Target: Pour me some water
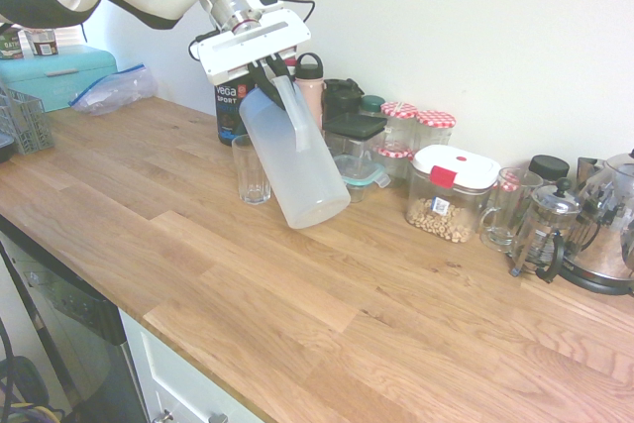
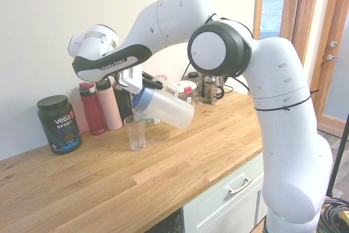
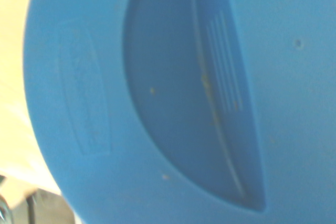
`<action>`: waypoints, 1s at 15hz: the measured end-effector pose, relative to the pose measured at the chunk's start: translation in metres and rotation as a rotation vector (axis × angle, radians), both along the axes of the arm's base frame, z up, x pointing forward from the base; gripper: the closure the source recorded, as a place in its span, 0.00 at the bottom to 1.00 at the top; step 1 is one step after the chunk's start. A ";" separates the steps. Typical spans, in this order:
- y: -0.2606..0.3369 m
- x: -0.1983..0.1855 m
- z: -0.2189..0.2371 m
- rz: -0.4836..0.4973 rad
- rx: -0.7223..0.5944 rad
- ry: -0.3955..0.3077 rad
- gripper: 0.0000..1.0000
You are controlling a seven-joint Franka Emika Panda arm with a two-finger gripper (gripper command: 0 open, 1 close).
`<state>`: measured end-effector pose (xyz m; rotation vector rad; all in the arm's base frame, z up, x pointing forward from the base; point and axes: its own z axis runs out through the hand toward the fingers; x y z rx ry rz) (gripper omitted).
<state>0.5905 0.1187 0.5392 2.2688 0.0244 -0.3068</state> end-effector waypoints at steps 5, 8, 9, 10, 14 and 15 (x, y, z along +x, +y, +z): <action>-0.052 -0.039 0.108 -0.049 0.262 -0.191 1.00; -0.113 -0.058 0.125 -0.128 0.429 -0.319 1.00; -0.129 -0.059 0.122 -0.167 0.471 -0.354 1.00; -0.145 -0.059 0.116 -0.213 0.507 -0.384 1.00; -0.208 -0.071 0.099 -0.395 0.616 -0.503 1.00; -0.220 -0.080 0.095 -0.434 0.634 -0.542 1.00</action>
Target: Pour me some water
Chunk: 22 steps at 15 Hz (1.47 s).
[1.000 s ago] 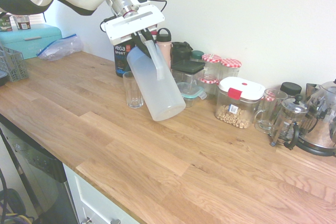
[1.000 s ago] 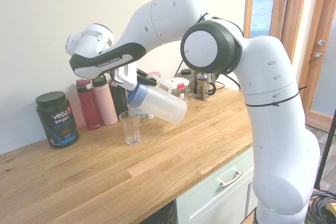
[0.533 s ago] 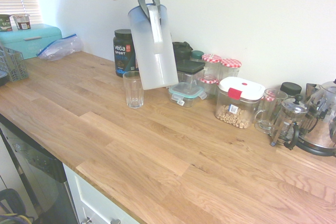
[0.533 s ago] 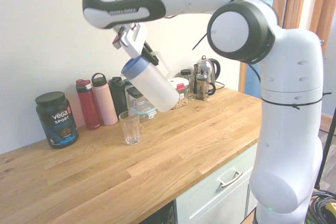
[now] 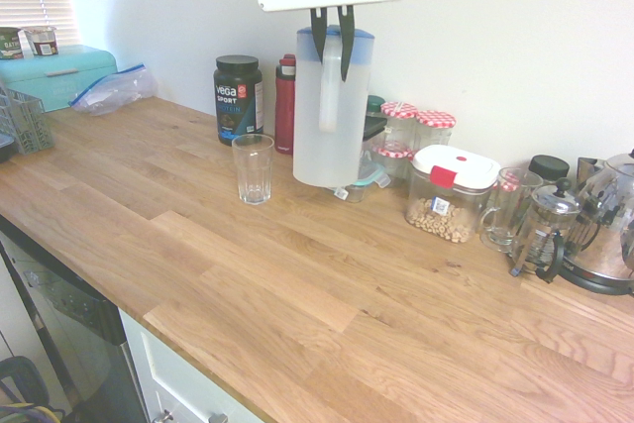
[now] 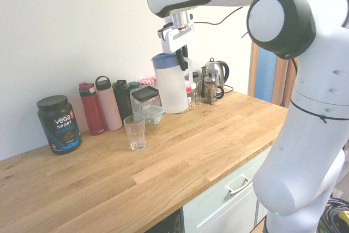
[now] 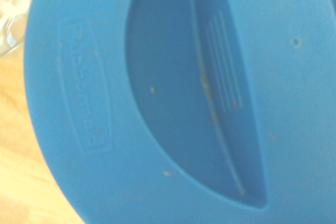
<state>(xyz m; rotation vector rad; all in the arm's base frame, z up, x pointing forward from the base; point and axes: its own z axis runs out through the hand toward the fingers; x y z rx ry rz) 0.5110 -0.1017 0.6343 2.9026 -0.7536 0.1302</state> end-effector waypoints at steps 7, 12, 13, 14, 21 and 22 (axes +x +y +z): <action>-0.042 -0.034 -0.054 -0.326 0.035 -0.212 1.00; -0.065 -0.063 -0.082 -0.491 0.008 -0.217 1.00; -0.066 -0.066 -0.088 -0.496 0.008 -0.197 1.00; -0.066 -0.068 -0.093 -0.497 0.009 -0.177 1.00; -0.073 -0.077 -0.117 -0.483 0.009 -0.132 1.00; -0.073 -0.078 -0.121 -0.481 0.008 -0.131 1.00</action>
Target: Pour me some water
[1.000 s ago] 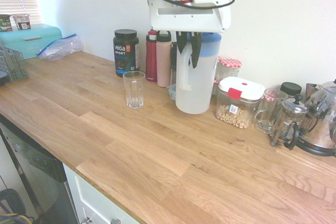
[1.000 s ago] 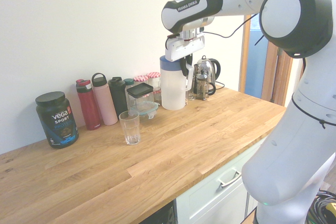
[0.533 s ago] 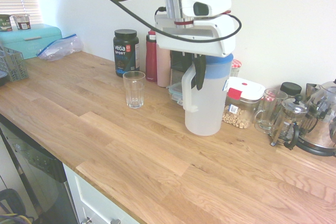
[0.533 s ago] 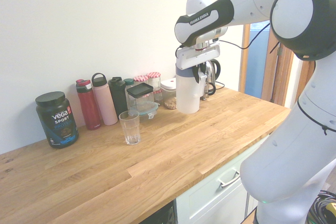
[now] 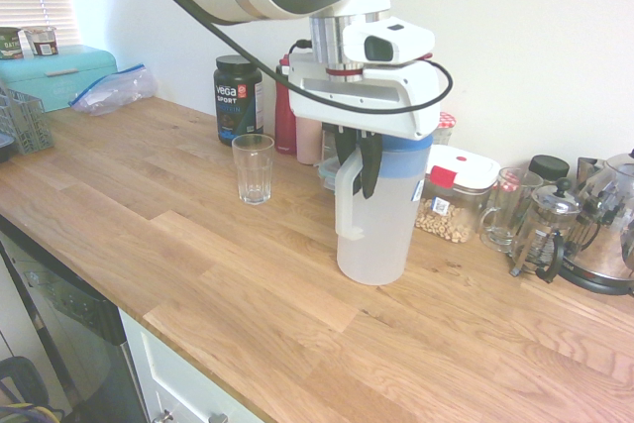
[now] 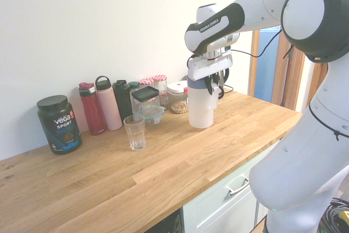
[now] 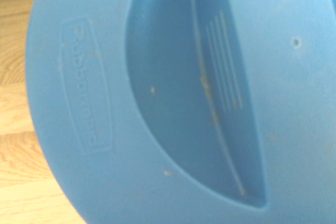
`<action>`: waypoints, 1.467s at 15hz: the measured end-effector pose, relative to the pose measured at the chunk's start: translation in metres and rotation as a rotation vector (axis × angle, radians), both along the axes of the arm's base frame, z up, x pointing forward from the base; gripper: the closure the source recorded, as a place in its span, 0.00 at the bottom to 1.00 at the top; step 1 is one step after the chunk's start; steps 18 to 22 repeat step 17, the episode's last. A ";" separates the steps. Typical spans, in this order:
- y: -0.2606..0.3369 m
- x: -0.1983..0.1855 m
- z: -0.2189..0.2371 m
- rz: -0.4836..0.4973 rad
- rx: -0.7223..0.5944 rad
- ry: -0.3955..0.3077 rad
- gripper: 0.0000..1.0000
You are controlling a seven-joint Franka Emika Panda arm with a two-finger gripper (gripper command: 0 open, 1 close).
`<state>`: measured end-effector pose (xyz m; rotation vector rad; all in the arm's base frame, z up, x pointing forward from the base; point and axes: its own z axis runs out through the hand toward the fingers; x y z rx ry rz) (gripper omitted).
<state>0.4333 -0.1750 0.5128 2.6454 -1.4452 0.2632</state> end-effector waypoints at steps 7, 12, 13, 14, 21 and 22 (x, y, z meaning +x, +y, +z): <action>-0.003 -0.007 -0.013 0.003 -0.015 -0.024 0.00; -0.008 -0.011 -0.013 -0.010 -0.015 -0.028 0.00; -0.009 -0.012 -0.012 -0.015 -0.016 -0.031 0.00; -0.010 -0.015 -0.008 -0.020 -0.015 -0.036 0.00; 0.014 -0.043 0.019 -0.002 0.090 0.005 0.00; 0.014 -0.043 0.019 -0.002 0.090 0.005 0.00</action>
